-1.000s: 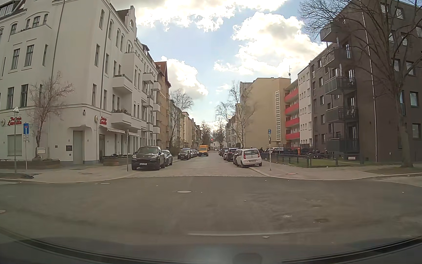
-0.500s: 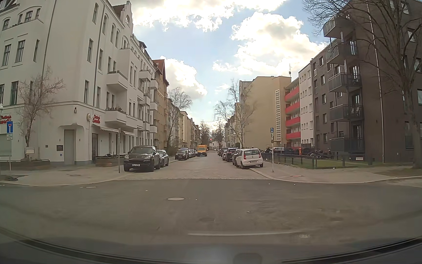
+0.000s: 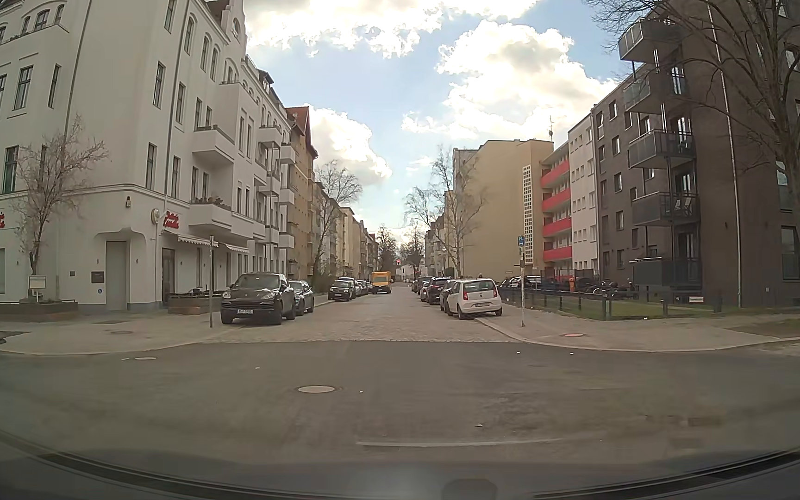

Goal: Follow the waypoints while adhering to traffic rules and regulations

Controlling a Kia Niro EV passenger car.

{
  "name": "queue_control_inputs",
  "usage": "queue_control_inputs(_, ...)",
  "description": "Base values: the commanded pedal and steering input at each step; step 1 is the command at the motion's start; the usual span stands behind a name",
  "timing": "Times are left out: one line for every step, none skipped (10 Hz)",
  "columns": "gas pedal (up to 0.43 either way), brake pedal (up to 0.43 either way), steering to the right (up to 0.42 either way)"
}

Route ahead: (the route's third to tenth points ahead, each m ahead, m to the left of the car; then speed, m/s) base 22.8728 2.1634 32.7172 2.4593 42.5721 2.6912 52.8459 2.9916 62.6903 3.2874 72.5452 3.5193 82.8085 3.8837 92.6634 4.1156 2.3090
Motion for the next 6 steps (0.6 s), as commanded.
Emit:
queue_control_inputs(0.0, 0.037, -0.007)
queue_control_inputs(0.0, 0.03, -0.014)
queue_control_inputs(0.177, 0.037, -0.021)
queue_control_inputs(0.268, 0.03, -0.026)
queue_control_inputs(0.268, 0.03, -0.032)
queue_control_inputs(0.268, 0.03, -0.04)
